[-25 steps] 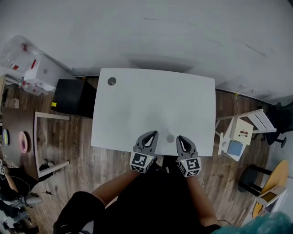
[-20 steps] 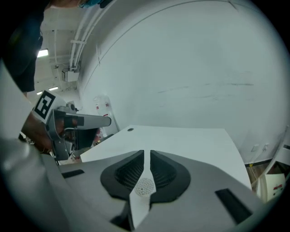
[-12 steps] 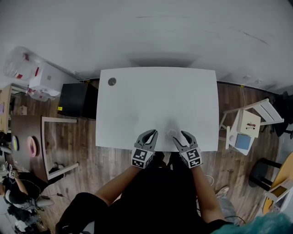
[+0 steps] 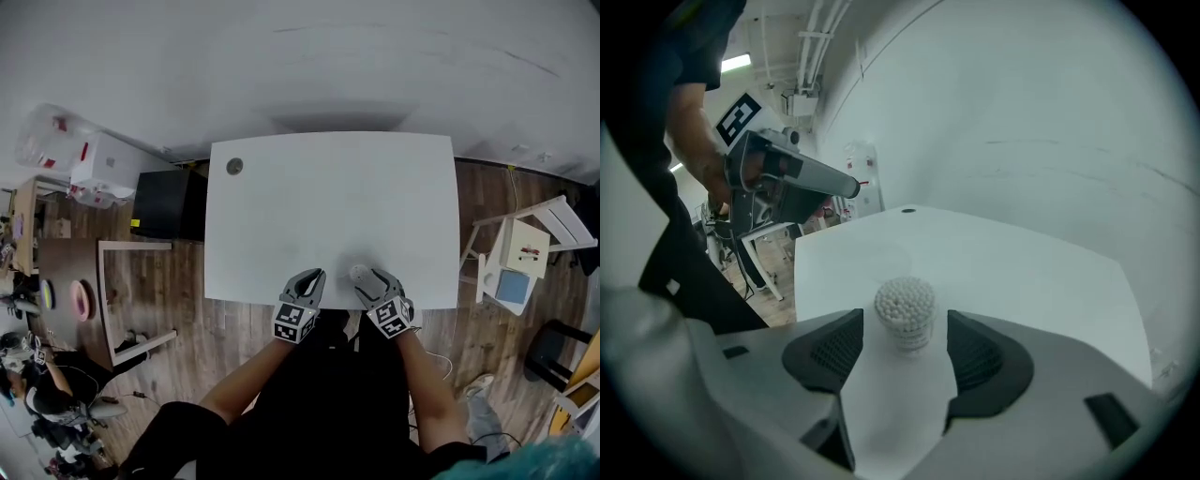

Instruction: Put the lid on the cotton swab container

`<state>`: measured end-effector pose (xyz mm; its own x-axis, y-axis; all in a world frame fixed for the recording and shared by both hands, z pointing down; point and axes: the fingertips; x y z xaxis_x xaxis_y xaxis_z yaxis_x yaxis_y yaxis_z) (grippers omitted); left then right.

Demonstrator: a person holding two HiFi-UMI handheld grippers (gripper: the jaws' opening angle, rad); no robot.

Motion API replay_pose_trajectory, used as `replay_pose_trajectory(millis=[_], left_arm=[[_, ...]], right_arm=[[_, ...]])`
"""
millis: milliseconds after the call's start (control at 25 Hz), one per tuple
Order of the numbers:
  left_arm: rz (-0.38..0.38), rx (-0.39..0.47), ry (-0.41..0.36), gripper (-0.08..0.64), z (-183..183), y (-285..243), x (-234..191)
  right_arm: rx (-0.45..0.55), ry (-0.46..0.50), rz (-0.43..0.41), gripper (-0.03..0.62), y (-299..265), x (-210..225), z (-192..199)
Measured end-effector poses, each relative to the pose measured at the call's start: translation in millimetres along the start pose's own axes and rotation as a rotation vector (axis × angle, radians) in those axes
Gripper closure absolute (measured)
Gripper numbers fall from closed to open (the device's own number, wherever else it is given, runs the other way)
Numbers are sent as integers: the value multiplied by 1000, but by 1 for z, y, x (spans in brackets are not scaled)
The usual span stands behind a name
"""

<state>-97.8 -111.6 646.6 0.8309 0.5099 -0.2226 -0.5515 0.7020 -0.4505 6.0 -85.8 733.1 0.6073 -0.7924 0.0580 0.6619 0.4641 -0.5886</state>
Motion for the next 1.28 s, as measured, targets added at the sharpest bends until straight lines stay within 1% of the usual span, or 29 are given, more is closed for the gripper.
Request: replay_pose_trajectory(millis=[200,280,400,480,640,840,920,1000,1080,1160,1280], left_arm=[[-1,-25,27,543,10,-9,-5],[-5,-32,38,543,14,-13,-7],[-4,-70,46,543,26,-19,-10],[-3,-101,51,543,36,-22,-14],[2,-150,54,543,50,-26,-16],[26,-173,67,541,54,-35,-12],[36,-173,88,522,53,-39,-10],[41,-169,125,483,51,-43,-11],[43,-167,154,468,49,-48,-14],[64,-163,185,440,50,-51,-13],[94,-169,263,403,56,-55,-12]], right_arm=[[0,-11,-31,325,-15,2,11],[-1,1,-55,325,-19,-1,14],[-6,26,-85,325,-27,-4,15],[-17,38,-85,325,-32,-3,17],[-65,99,-84,337,-35,-2,24],[-50,103,-106,341,-37,0,22],[-49,120,-114,341,-37,0,23],[-47,133,-117,342,-38,1,23],[-46,135,-120,342,-38,2,23],[-45,131,-126,342,-38,1,23],[-44,130,-135,342,-38,1,24]])
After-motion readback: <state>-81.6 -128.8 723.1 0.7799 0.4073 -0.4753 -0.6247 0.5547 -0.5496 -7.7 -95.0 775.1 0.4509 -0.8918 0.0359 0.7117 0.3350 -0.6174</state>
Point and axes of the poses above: the fingertips, and each gripper's own axes: y backward along the fingers, x to its right, z out of its underside, and after that the axes turned 5 degrees about x, right-handed
